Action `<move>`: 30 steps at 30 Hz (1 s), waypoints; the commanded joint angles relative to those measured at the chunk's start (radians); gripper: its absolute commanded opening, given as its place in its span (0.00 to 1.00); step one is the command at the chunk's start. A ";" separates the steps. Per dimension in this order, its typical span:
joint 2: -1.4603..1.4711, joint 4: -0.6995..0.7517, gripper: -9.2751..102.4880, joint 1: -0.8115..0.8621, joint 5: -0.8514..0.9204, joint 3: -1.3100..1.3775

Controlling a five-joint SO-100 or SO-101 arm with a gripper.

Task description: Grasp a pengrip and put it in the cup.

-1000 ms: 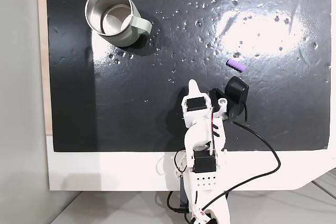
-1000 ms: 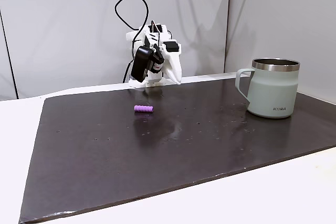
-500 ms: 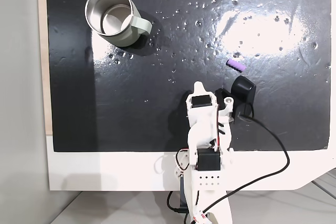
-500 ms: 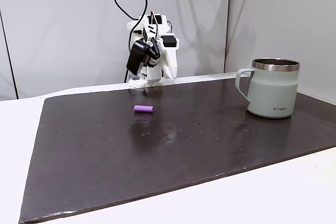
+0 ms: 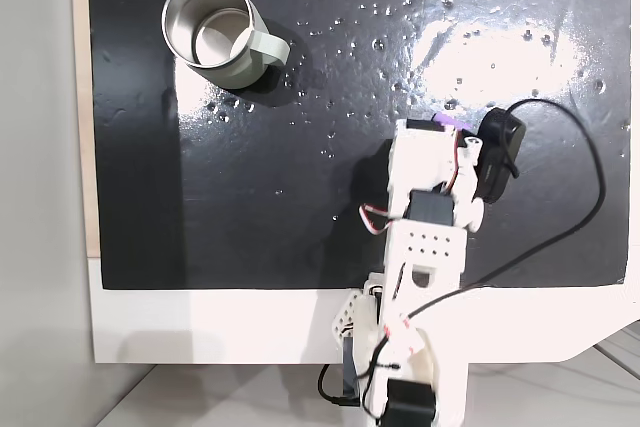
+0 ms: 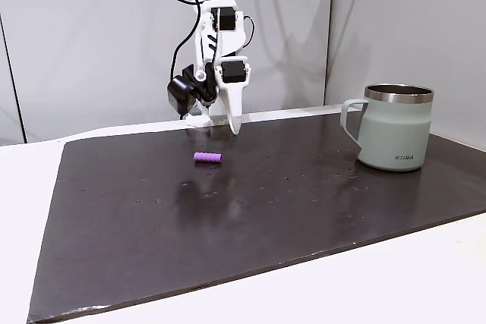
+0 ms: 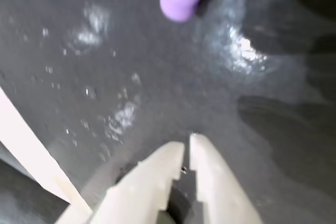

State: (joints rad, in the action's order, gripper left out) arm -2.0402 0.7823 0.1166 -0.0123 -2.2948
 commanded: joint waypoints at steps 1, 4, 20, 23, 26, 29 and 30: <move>0.097 0.078 0.19 0.029 -0.048 0.195; 0.117 0.137 0.25 0.029 -0.067 0.256; 0.365 0.390 0.32 0.140 -0.038 0.505; 0.382 0.388 0.32 0.152 -0.018 0.517; 0.413 0.377 0.32 0.175 0.000 0.525; 0.460 0.339 0.31 0.195 0.017 0.525; 0.474 0.333 0.31 0.198 0.021 0.528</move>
State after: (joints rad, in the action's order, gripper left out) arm -1.5754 1.1397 0.2945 -0.0092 -1.8408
